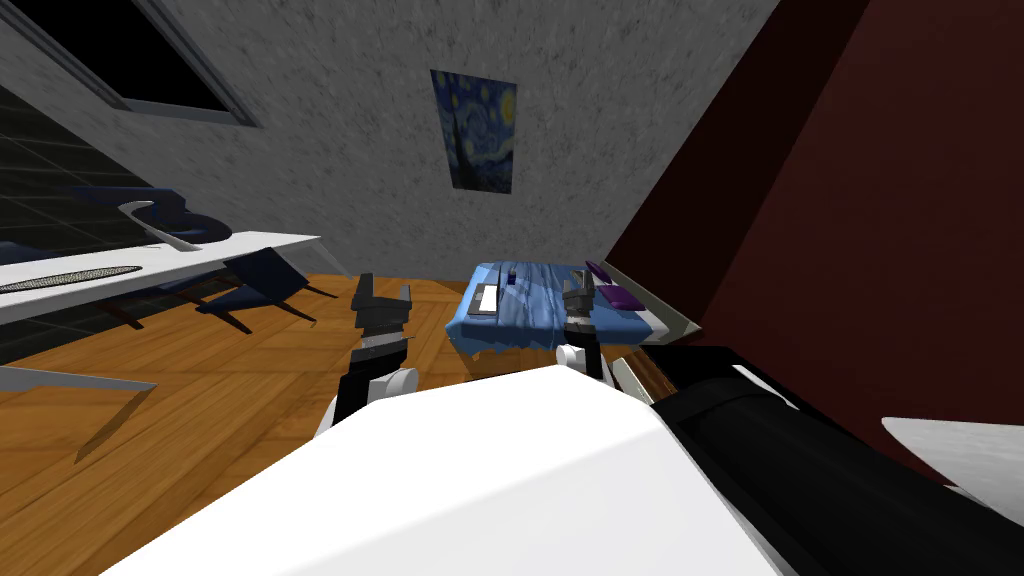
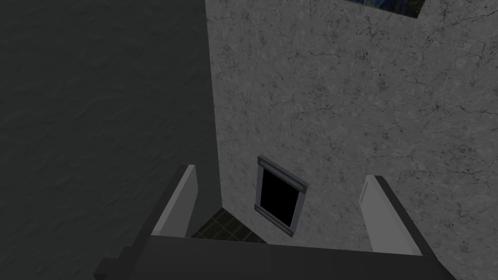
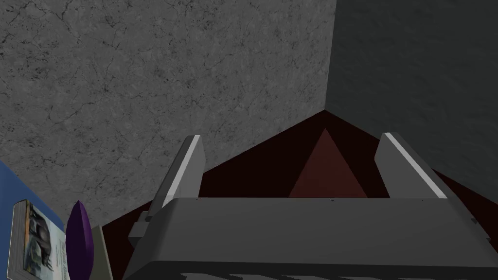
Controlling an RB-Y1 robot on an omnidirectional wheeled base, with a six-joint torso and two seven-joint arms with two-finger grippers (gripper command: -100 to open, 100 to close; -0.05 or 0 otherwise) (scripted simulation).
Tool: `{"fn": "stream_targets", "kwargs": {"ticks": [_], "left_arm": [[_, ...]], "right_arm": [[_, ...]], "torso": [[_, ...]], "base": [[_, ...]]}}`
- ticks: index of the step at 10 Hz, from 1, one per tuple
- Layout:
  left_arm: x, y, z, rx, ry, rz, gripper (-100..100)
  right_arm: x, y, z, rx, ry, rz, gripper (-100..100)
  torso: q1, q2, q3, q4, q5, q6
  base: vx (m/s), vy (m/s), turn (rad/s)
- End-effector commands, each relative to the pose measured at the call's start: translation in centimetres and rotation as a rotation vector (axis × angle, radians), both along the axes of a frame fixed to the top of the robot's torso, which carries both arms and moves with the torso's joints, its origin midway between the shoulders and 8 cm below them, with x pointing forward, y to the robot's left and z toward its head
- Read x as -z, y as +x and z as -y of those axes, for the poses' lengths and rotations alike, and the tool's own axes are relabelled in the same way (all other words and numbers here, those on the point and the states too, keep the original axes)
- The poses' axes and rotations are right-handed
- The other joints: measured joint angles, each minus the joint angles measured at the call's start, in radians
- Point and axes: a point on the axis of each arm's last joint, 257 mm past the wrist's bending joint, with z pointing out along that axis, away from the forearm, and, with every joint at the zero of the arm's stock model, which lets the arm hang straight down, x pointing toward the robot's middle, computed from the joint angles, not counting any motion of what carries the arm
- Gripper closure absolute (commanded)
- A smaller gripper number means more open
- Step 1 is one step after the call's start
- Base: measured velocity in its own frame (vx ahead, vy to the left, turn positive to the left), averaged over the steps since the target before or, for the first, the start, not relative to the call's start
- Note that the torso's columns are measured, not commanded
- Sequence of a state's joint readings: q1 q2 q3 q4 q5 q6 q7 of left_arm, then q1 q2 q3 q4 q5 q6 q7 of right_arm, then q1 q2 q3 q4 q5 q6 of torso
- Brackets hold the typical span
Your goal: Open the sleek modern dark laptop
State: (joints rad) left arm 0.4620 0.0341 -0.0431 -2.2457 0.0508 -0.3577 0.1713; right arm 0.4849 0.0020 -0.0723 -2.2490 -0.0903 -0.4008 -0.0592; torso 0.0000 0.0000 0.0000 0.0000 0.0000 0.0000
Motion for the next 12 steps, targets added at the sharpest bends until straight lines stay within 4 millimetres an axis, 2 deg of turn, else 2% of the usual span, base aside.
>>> {"fn": "stream_targets", "kwargs": {"ticks": [1,9,10,12], "left_arm": [[0.0,0.0,0.0,0.000,0.000,0.000,0],[0.0,0.0,0.0,0.000,0.000,0.000,0],[0.6,0.6,0.3,0.014,0.031,-0.015,-100],[1.6,1.4,0.7,0.025,0.061,-0.033,-100]], "right_arm": [[0.0,0.0,0.0,0.000,0.000,0.000,0],[0.0,0.0,0.0,0.000,0.000,0.000,0],[0.0,0.0,0.0,0.000,0.000,0.000,0],[0.0,0.0,0.0,0.000,0.000,0.000,0]], "torso": [[0.000,0.040,-0.082,0.041,0.000,0.000],[0.000,0.618,-1.234,0.617,0.000,0.000],[0.000,0.691,-1.382,0.691,0.000,0.000],[-0.002,0.734,-1.471,0.734,0.000,0.000]], "base": [[0.000,0.000,0.000],[0.000,0.000,0.000],[0.010,-0.021,-0.019],[0.005,-0.046,-0.020]]}}
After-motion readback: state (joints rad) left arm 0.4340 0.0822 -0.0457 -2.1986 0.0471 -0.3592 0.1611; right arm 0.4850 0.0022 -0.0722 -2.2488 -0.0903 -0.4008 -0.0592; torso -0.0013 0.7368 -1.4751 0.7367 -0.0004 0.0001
